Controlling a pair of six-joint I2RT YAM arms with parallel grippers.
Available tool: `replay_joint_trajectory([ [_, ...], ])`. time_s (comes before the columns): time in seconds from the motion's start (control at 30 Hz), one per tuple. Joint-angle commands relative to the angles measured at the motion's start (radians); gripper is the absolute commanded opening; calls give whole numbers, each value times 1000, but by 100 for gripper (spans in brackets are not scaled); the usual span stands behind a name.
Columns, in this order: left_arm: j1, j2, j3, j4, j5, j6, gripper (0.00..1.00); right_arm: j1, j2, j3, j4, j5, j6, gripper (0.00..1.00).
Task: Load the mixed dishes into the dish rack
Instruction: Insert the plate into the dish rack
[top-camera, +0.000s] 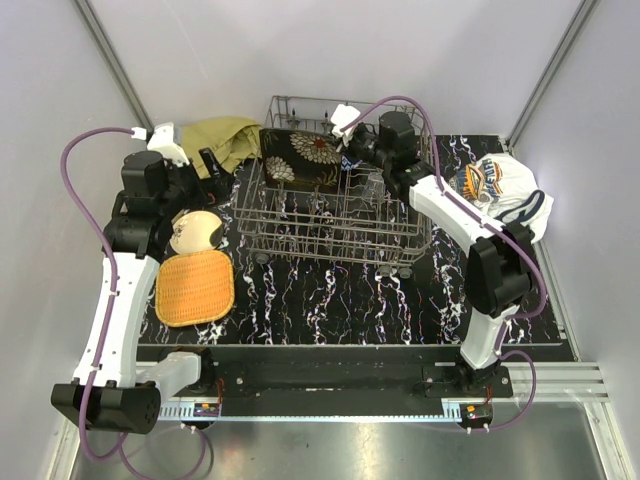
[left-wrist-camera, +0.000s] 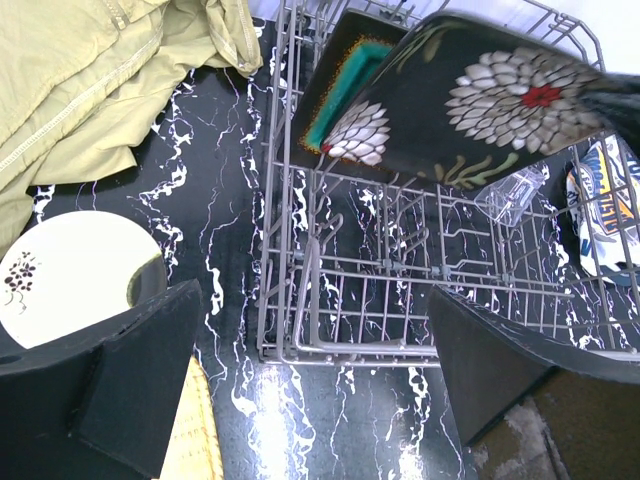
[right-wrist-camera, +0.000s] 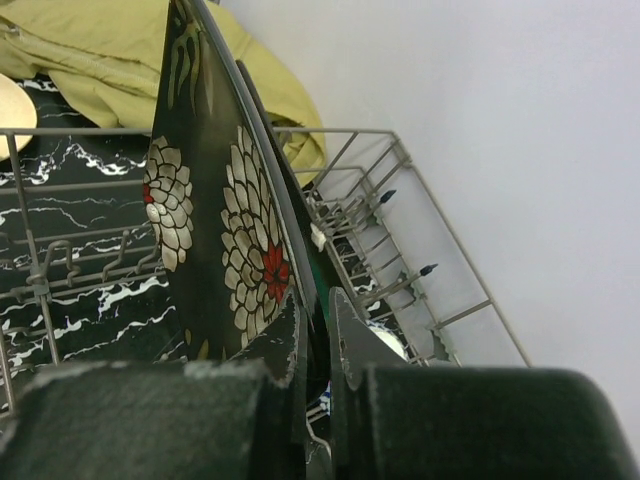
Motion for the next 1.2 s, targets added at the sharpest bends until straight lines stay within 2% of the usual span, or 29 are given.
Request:
replay_joint_trajectory([
  [0.0,6,7,-1,55,26,-6,99,13,-22,44,221,9,27,0],
  [1.17,9,-5,-26,65,35,-7,99,82,27,-101,208,55,28,0],
])
